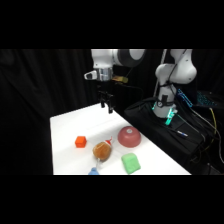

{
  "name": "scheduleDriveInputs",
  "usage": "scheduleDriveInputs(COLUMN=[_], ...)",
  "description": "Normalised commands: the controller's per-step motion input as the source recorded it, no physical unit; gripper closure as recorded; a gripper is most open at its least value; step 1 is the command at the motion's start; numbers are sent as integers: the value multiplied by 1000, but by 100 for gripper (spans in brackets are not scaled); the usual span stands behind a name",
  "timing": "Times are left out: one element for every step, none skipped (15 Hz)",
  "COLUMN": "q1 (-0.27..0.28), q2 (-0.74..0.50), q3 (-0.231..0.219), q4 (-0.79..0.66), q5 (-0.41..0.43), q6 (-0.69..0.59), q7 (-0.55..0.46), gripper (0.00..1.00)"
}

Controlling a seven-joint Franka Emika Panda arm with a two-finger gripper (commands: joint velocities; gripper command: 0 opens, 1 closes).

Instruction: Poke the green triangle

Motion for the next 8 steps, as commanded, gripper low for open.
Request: scheduleDriveInputs(q1=[-12, 27, 44, 79, 96, 111, 122, 126], q2=[-7, -35, -44, -47, -37, -27, -19, -3], q3=[22, 60, 78, 111, 123, 133, 137, 143], q4=[0, -32, -43, -55, -48, -46, -41, -47], q5=[21, 93, 74, 56, 45, 27, 9, -89], q6=[-1, 23, 35, 68, 79, 113, 130, 189], q7=[17, 68, 127, 226, 300, 360, 406, 539], gripper=[0, 0, 0, 0, 0, 0, 0, 0])
